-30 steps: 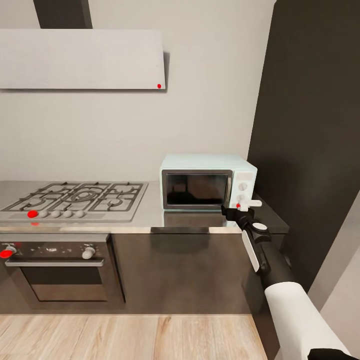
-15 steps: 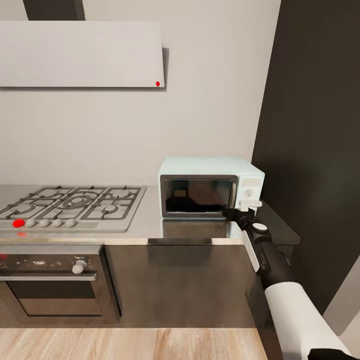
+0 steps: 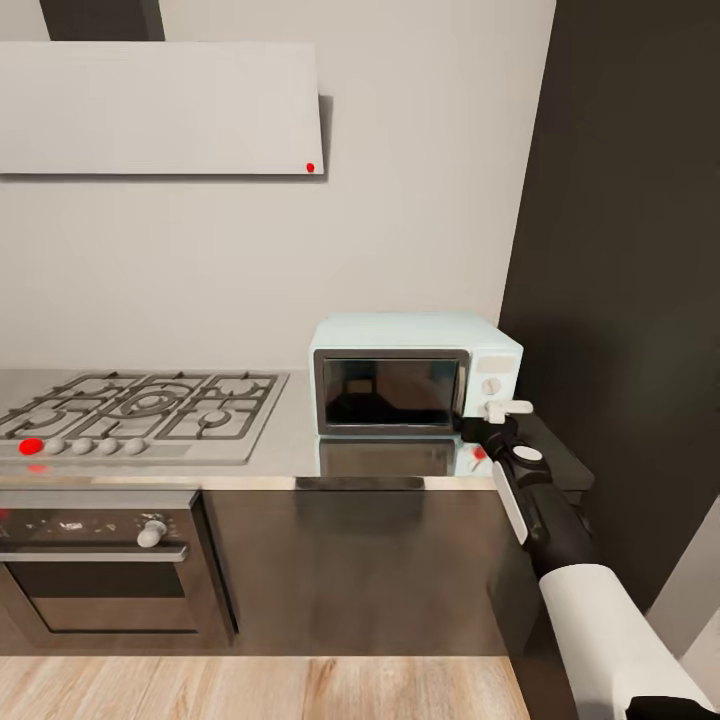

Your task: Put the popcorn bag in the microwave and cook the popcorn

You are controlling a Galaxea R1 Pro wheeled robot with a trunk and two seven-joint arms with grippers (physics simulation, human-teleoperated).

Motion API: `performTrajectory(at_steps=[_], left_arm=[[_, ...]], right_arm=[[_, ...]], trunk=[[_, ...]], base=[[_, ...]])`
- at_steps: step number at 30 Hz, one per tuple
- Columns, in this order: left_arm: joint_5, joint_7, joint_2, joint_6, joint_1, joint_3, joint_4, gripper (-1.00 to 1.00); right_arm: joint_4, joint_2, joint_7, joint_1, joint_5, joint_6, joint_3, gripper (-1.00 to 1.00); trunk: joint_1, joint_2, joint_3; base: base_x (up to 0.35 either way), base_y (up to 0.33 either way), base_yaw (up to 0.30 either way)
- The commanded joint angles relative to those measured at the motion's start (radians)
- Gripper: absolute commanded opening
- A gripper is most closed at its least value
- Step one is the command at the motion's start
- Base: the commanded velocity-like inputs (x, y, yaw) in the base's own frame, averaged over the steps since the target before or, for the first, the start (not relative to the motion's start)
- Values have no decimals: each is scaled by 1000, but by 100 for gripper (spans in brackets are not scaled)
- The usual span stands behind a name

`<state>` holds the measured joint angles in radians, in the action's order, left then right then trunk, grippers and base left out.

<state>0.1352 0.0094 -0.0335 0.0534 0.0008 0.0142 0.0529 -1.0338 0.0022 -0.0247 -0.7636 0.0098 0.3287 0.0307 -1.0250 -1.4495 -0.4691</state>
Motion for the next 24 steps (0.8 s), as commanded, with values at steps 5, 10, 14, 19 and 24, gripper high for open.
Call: performTrajectory(at_steps=[5, 10, 14, 19, 24], left_arm=[[7, 1, 0, 2, 0, 1, 1, 100], [7, 1, 0, 2, 0, 1, 2, 100], [7, 1, 0, 2, 0, 1, 2, 100], [9, 1, 0, 2, 1, 1, 1, 100], [9, 1, 0, 2, 1, 1, 1, 100]], right_arm=[[-3, 10, -5, 0, 1, 7, -1, 100], [0, 33, -5, 0, 5, 12, 0, 100], [2, 32, -5, 0, 6, 14, 0, 100], [2, 32, -6, 0, 7, 11, 0, 100], [3, 31, -6, -1, 7, 8, 0, 100]], trunk=[[0, 0, -1], [0, 0, -1], [0, 0, -1], [0, 0, -1], [0, 0, -1]], base=[[0, -1, 0], [0, 0, 0], [0, 0, 0], [43, 0, 0], [155, 0, 0]])
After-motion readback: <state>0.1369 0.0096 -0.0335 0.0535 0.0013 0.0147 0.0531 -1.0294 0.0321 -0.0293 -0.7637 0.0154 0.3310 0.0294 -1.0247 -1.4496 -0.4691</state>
